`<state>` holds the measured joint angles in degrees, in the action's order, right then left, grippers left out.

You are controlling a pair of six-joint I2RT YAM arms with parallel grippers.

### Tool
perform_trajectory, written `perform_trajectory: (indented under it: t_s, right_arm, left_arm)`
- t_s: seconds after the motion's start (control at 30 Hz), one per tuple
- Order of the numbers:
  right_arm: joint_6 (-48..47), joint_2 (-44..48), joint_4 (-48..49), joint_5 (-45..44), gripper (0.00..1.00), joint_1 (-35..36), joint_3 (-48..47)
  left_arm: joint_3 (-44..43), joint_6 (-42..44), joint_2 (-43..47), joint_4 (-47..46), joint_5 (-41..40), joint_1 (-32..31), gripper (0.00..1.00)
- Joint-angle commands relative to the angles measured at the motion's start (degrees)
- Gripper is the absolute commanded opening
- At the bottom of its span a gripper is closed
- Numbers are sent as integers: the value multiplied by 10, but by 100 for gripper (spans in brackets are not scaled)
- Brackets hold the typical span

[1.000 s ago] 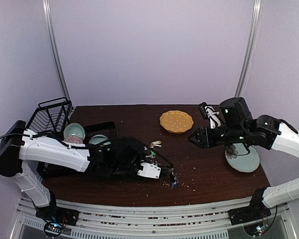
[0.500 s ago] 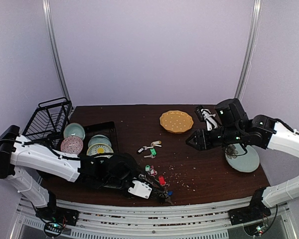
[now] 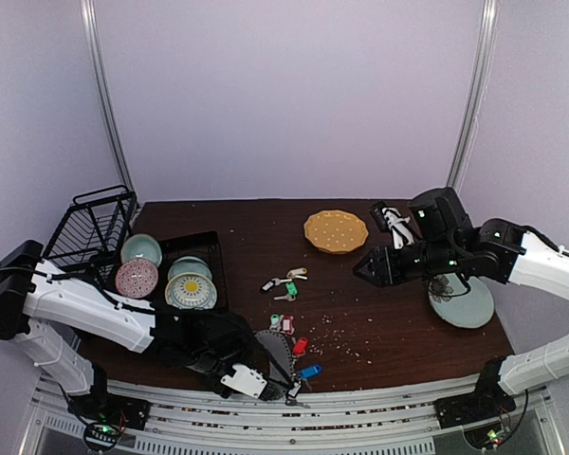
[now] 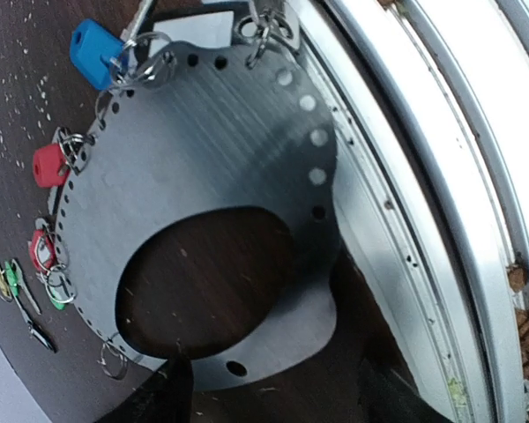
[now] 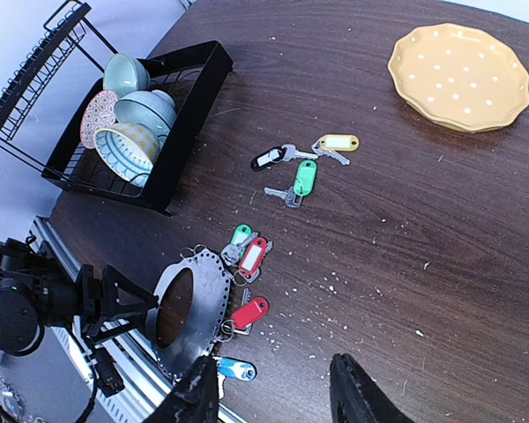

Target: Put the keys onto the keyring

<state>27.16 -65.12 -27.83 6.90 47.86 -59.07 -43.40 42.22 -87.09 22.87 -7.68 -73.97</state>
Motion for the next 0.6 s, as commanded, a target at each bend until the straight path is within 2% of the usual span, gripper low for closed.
perform_trajectory:
  t_s: [0.0,0.23,0.37,0.43,0.57]
  right_arm:
    - [-3,4,-6,-7,46,-5,2]
    - [-1,7,-10,-17,47,-26,10]
    - [5,33,-5,-39,51,-58,31]
    - [9,52,10,-49,56,-83,54]
    - [22,92,52,-113,78,-158,104]
  left_arm:
    - [6,-49,43,50,-22,-6,68]
    - [16,-83,153,2,-59,0,74]
    - [-6,-152,179,-60,-116,22,76]
    - [-21,-219,188,-98,-144,48,77]
    - [-44,-407,223,-152,-149,154,81]
